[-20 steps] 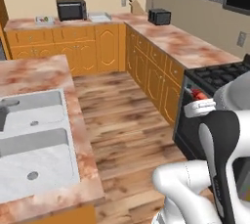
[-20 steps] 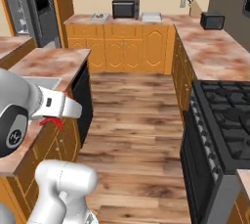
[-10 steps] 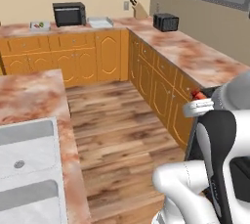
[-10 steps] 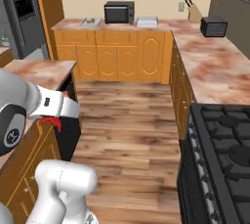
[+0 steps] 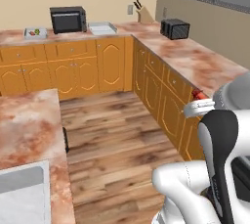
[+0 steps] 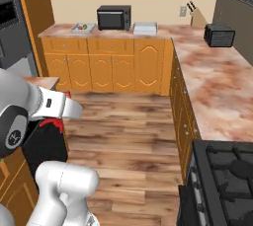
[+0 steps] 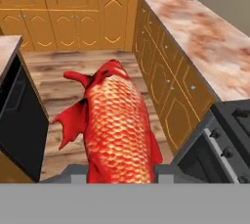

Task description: Place one broccoli and one fish in each tupperware on the nearby counter, to pack two identical lunches.

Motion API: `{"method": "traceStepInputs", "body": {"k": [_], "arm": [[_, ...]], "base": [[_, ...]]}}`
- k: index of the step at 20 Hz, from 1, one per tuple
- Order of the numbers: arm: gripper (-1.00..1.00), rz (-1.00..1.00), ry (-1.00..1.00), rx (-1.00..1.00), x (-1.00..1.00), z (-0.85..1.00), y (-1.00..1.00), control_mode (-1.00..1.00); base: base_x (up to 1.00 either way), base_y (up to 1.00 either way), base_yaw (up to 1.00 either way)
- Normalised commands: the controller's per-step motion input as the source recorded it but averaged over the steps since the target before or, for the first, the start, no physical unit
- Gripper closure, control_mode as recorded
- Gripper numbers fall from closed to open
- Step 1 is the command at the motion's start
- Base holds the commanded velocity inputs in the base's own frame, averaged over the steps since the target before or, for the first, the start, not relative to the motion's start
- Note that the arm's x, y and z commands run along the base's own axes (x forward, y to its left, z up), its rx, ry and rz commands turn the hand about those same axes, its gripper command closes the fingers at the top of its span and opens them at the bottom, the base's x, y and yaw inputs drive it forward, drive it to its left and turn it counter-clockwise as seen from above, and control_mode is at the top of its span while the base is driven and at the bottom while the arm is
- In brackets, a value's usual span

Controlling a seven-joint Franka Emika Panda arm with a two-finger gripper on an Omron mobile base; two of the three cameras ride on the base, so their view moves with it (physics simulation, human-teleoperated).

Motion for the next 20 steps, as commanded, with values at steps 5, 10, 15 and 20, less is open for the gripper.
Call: {"method": "traceStepInputs", "body": {"k": [5,10,15,20], "arm": [[1.0,0.0,0.0,0.0,0.0,0.0,0.0,1.0],[1.0,0.0,0.0,0.0,0.0,0.0,0.0,1.0],[1.0,0.0,0.0,0.0,0.0,0.0,0.0,1.0],[1.0,0.0,0.0,0.0,0.0,0.0,0.0,1.0]], "base": [[1.0,-0.01,0.02],[1.0,-0.1,0.01],[1.0,-0.11,0.04],[1.0,-0.21,0.05]]}}
